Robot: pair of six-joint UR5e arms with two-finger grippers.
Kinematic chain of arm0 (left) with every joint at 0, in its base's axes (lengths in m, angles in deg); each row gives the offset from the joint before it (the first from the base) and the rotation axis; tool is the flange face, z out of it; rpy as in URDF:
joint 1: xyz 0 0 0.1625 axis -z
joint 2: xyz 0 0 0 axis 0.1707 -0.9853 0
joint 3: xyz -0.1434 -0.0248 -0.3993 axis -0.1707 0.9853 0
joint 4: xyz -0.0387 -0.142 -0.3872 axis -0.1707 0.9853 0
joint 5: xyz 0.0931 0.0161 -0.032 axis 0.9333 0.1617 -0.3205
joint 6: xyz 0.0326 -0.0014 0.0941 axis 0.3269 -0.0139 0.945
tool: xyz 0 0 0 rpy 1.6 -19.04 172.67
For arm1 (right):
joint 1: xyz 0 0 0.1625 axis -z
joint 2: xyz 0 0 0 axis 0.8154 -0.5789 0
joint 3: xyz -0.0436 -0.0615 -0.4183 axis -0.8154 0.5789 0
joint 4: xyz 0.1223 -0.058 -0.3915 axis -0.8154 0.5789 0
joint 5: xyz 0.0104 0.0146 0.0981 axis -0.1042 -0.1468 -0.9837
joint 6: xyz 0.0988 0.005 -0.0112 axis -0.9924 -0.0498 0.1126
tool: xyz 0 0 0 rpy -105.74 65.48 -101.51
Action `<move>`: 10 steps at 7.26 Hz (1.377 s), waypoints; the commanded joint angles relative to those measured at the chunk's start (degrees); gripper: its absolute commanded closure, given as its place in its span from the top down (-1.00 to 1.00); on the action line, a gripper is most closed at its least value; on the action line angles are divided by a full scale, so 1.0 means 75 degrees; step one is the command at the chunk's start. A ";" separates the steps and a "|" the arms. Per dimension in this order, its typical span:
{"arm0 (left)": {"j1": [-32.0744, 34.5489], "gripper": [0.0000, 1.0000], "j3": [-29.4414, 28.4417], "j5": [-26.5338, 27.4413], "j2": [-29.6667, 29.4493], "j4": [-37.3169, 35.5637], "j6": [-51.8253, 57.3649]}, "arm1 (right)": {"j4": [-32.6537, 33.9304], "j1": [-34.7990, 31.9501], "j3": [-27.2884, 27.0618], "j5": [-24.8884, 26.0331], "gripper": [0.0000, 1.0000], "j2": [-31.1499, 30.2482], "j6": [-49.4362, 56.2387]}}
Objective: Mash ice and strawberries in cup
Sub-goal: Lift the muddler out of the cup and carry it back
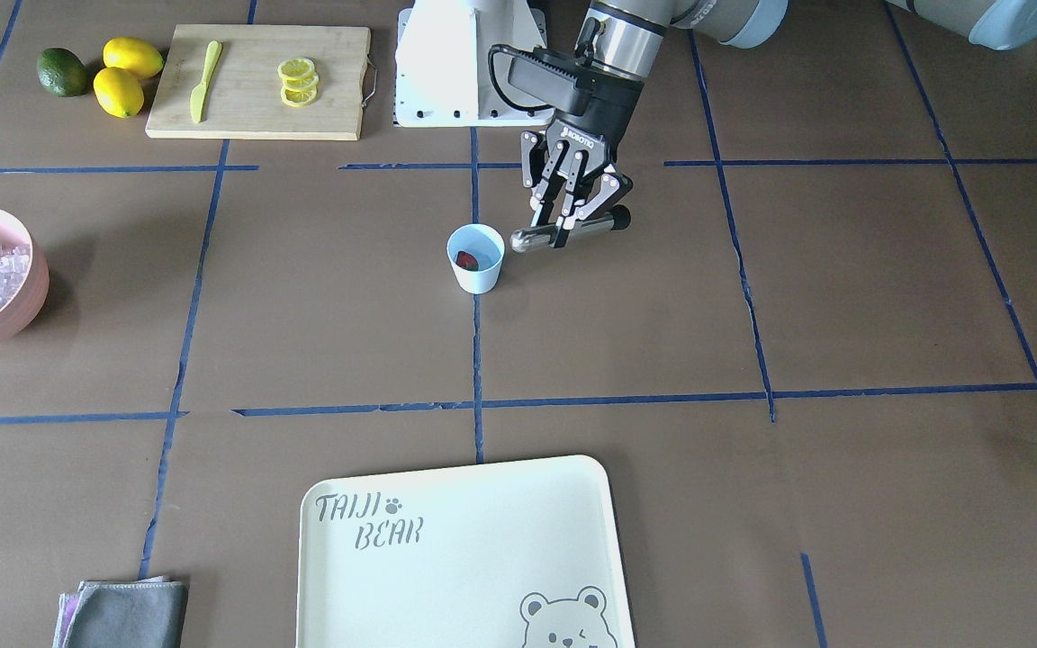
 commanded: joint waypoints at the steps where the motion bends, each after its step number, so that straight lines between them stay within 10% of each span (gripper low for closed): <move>1: 0.1219 -1.00 -0.0085 -0.1464 0.0220 -0.1570 0.0250 | 0.0000 0.0003 0.0000 -0.0005 0.99 0.0012 0.0000; 5: 0.3289 -0.75 -0.0214 -0.3584 0.1076 -0.2481 -0.4316 | 0.0000 0.0003 0.0012 -0.0005 0.99 0.0012 0.0000; 10: 0.4332 -0.96 -0.0938 -0.5061 0.3603 0.0042 -0.2530 | 0.0000 0.0003 0.0000 -0.0005 0.99 0.0012 0.0012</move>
